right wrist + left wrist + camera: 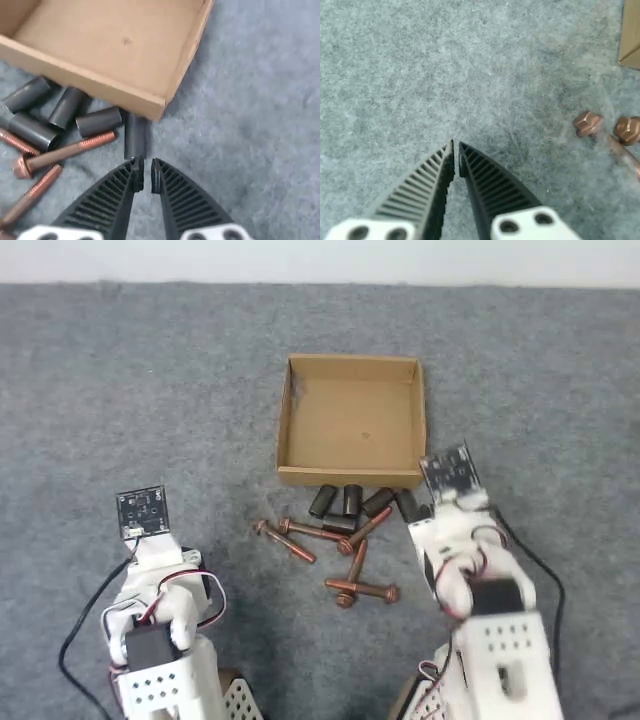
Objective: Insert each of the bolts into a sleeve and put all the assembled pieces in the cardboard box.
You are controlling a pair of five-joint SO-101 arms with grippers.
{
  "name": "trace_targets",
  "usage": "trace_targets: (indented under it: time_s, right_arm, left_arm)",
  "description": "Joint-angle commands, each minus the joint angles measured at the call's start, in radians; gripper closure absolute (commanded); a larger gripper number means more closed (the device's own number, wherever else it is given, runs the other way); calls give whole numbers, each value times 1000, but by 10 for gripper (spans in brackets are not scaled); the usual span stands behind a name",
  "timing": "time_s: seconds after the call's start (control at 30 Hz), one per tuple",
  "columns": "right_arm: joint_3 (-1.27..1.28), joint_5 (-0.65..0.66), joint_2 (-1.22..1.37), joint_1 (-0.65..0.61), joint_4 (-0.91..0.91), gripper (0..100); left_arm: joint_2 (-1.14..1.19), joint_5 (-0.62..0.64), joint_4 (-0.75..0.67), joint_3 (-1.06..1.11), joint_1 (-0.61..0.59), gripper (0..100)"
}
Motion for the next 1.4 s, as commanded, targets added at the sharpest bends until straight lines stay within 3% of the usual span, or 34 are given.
trace_targets:
  time_s: [0.0, 0.27, 0.43, 0.9, 1.37]
  right_arm:
    - [-169, -5, 228, -2, -16, 988]
    - [-381, 3, 607, -19, -25, 980]
    - [-439, 3, 760, -59, -59, 900]
    - [-446, 11, 874, -64, -159, 914]
    - [-580, 54, 1040, -67, -74, 913]
  left_arm:
    - [-18, -11, 6, -10, -9, 991]
    - [-18, -11, 6, -10, -8, 991]
    - [-18, -11, 6, -10, -6, 991]
    - [-18, -11, 5, -10, -5, 991]
    - [-18, -11, 5, -10, -9, 991]
